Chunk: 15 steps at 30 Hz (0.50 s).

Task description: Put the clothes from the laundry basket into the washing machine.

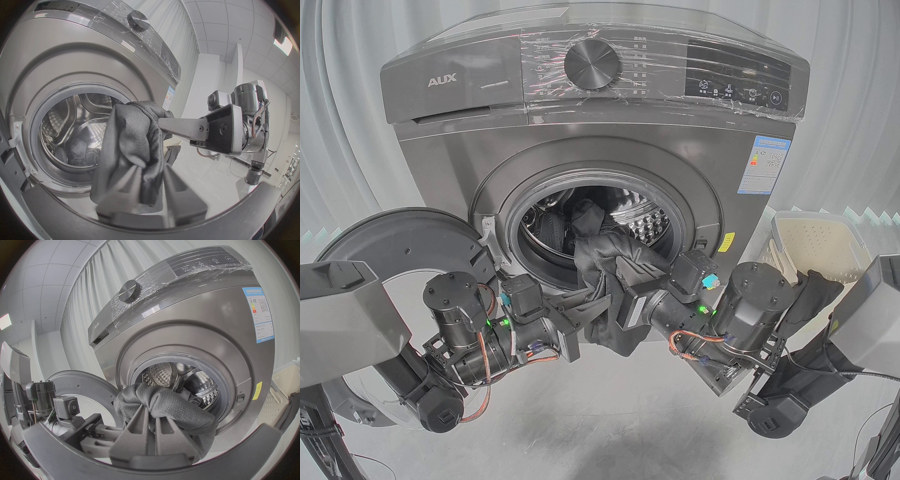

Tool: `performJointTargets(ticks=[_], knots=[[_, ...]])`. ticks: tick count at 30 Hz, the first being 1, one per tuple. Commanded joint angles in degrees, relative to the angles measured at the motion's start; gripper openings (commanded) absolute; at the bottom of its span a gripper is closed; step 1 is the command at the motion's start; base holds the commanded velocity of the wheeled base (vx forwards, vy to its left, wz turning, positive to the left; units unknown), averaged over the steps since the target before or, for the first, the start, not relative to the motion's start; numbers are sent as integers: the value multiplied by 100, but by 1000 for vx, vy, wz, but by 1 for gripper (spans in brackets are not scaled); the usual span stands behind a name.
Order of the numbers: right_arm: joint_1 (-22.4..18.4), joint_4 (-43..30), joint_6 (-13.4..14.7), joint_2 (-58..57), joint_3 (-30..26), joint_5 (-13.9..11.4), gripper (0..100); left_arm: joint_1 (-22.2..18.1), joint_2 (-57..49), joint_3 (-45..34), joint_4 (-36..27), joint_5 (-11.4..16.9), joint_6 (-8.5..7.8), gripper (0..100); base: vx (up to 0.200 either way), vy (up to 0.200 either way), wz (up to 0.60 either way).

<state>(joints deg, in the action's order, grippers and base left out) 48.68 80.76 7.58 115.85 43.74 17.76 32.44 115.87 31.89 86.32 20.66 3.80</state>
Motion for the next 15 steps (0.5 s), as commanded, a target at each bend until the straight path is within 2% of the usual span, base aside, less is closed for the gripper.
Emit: performJointTargets(ticks=[1, 7, 15], knots=[[1, 1, 6, 17, 3, -1, 0, 17, 41, 37, 25, -10, 15, 0, 0, 0, 0], [-16, 1, 6, 26, 12, -1, 0, 26, 32, -34, 174, -133, 15, 0, 0, 0, 0], [-78, 1, 15, 52, 12, -1, 0, 26, -56, -262, 210, -142, 6, 0, 0, 0, 0]])
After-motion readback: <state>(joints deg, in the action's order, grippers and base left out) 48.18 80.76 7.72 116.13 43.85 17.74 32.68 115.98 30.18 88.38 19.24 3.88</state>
